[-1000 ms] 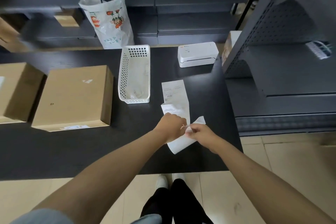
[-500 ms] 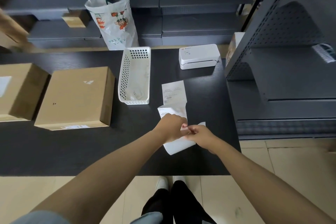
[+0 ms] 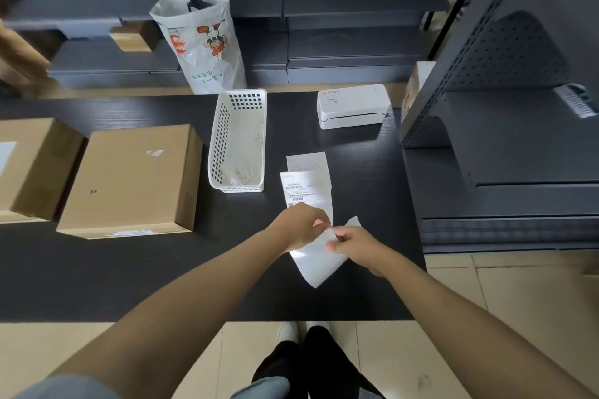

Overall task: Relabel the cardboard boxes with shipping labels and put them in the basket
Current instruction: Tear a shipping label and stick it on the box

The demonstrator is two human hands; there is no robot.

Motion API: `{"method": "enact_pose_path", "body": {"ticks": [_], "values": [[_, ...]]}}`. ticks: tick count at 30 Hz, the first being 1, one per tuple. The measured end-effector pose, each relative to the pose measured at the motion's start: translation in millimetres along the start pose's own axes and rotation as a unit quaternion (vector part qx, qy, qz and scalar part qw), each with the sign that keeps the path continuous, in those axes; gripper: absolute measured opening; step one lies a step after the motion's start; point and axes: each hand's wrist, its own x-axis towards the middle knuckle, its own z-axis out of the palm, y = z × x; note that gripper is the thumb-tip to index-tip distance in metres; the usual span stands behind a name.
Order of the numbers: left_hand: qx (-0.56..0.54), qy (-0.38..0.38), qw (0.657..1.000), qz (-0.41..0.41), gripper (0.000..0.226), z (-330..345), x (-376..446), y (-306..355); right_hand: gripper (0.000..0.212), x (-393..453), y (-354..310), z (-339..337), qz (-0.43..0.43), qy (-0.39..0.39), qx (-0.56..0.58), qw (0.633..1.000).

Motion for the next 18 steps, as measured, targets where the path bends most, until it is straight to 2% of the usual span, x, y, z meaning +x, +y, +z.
{"method": "enact_pose_path", "body": {"ticks": [4, 8, 11, 18], "values": [[0.016, 0.0, 1.0, -0.008, 0.029, 0, 0, 2, 0.017, -1, -1, -1, 0.001, -0.011, 0.003, 1.0], [-0.037, 0.083, 0.991, -0.096, 0.026, -7, 0, -4, 0.023, -3, -2, -6, 0.036, 0.0, -0.008, 0.999], [-0.047, 0.121, 0.978, -0.162, 0.026, -19, -3, -11, 0.02, -3, 1, -9, 0.07, 0.039, -0.043, 0.996], [-0.063, 0.2, 0.946, -0.248, 0.028, -42, -5, -28, 0.041, 0, 6, -9, 0.151, 0.089, -0.132, 0.976]]}}
